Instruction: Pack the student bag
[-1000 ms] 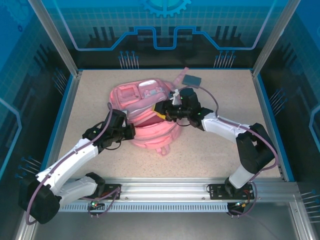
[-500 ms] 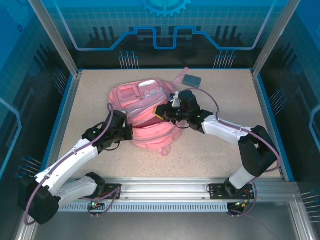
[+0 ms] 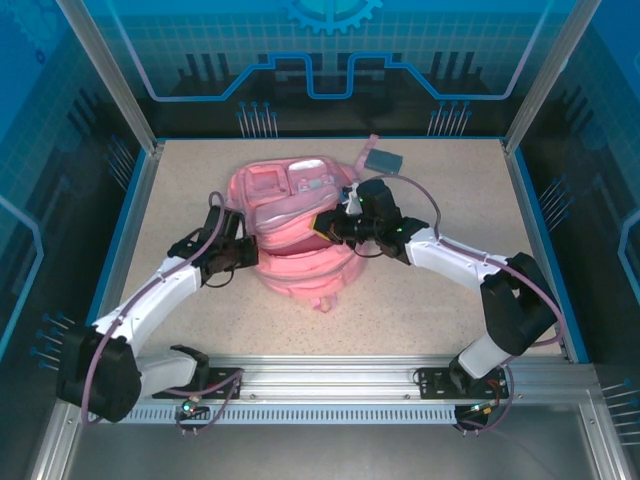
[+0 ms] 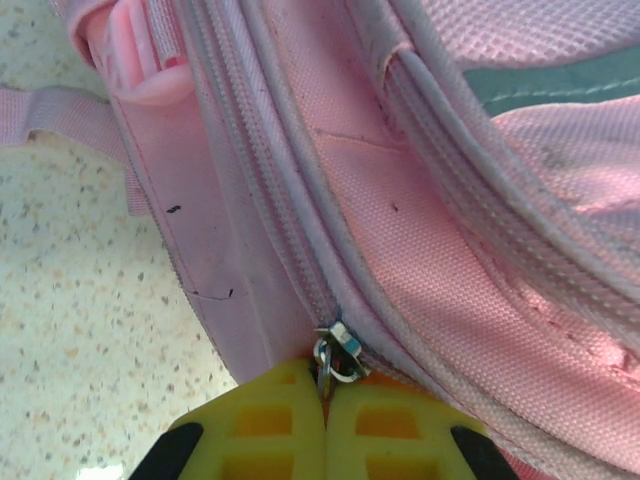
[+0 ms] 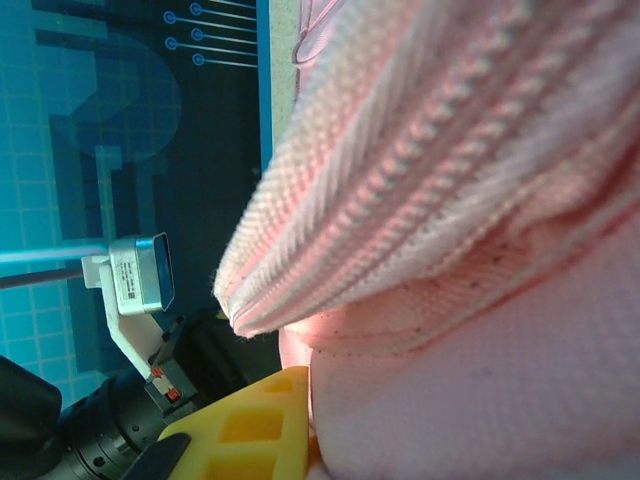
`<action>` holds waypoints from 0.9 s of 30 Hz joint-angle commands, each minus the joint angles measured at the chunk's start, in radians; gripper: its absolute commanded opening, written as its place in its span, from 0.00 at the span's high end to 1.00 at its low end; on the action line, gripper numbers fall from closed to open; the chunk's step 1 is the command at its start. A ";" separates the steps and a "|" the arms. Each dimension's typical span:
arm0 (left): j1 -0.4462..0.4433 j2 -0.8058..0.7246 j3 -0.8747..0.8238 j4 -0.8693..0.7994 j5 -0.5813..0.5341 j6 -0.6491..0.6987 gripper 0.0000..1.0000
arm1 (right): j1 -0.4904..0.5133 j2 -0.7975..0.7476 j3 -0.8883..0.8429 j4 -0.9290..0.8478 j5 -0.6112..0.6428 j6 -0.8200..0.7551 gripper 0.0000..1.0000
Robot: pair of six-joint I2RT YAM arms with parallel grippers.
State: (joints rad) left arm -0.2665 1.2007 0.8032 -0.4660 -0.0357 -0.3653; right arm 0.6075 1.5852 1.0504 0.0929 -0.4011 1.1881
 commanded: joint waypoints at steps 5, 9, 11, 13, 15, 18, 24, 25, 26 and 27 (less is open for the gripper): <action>0.118 0.001 0.070 0.069 -0.014 0.188 1.00 | -0.037 0.024 0.049 -0.080 -0.030 -0.053 1.00; 0.136 -0.041 0.078 0.028 0.009 0.235 1.00 | -0.061 0.014 0.054 -0.119 -0.038 -0.074 1.00; 0.143 -0.033 0.092 -0.005 0.017 0.251 1.00 | -0.072 0.010 0.062 -0.147 -0.059 -0.089 1.00; 0.145 -0.013 0.105 -0.029 -0.001 0.267 1.00 | -0.084 0.007 0.079 -0.203 -0.082 -0.120 1.00; 0.146 0.008 0.111 -0.024 -0.008 0.274 1.00 | -0.094 0.004 0.098 -0.263 -0.105 -0.153 1.00; 0.148 0.044 0.131 0.000 0.007 0.277 1.00 | -0.100 0.011 0.128 -0.338 -0.155 -0.204 1.00; 0.149 0.067 0.161 0.004 -0.032 0.263 0.98 | -0.098 0.018 0.158 -0.397 -0.182 -0.250 0.97; 0.148 0.060 0.157 0.004 -0.033 0.252 0.95 | -0.097 0.017 0.161 -0.401 -0.180 -0.252 0.95; 0.149 0.050 0.150 0.004 -0.040 0.238 0.92 | -0.095 0.018 0.166 -0.412 -0.174 -0.258 0.87; 0.149 0.038 0.141 0.003 -0.043 0.224 0.89 | -0.094 0.016 0.175 -0.435 -0.159 -0.272 0.75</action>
State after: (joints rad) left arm -0.1791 1.2678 0.9184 -0.4965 0.1013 -0.1024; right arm 0.5297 1.6108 1.1934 -0.1829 -0.5144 1.0016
